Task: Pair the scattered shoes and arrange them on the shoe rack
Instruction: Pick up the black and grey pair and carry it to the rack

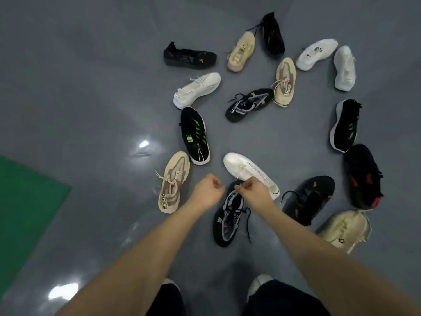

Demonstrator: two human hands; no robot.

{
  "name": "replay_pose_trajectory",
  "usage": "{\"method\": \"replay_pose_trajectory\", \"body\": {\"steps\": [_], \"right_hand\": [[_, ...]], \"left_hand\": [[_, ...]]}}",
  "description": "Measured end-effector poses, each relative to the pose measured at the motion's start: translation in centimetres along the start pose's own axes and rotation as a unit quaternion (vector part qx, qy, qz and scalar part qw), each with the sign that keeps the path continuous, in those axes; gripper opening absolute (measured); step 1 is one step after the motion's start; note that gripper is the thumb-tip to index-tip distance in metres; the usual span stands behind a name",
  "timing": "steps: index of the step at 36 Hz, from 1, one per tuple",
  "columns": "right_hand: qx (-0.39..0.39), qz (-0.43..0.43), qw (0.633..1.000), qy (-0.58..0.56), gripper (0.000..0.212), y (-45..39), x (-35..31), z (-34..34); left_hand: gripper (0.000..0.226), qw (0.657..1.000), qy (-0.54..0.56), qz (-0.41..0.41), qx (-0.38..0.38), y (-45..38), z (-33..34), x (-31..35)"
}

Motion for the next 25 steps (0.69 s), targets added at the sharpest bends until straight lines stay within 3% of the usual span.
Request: {"method": "replay_pose_trajectory", "body": {"steps": [12,19,25], "right_hand": [[0.062,0.067,0.989,0.114,0.059,-8.6,11.8,10.0],[0.144,0.022,0.982,0.117,0.021,-9.3,12.4,10.9],[0.151,-0.095,0.983,0.034,0.015,-9.0,9.4,10.3]], "left_hand": [[0.04,0.987,-0.147,0.051,-0.041,-9.9,11.5,-9.5],[0.045,0.962,-0.25,0.097,-0.046,-11.0,13.6,-10.7],[0.037,0.978,-0.189,0.091,-0.018,-10.4,12.1,-10.4]]}}
Point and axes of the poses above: each hand's wrist, its own y-axis away from the middle knuckle, its own z-axis out of the palm, x = y × z, the point moved 5 cm from there along -y, towards the middle knuckle, and after that the axes turned 2 degrees about -y, right-handed, at the moved point
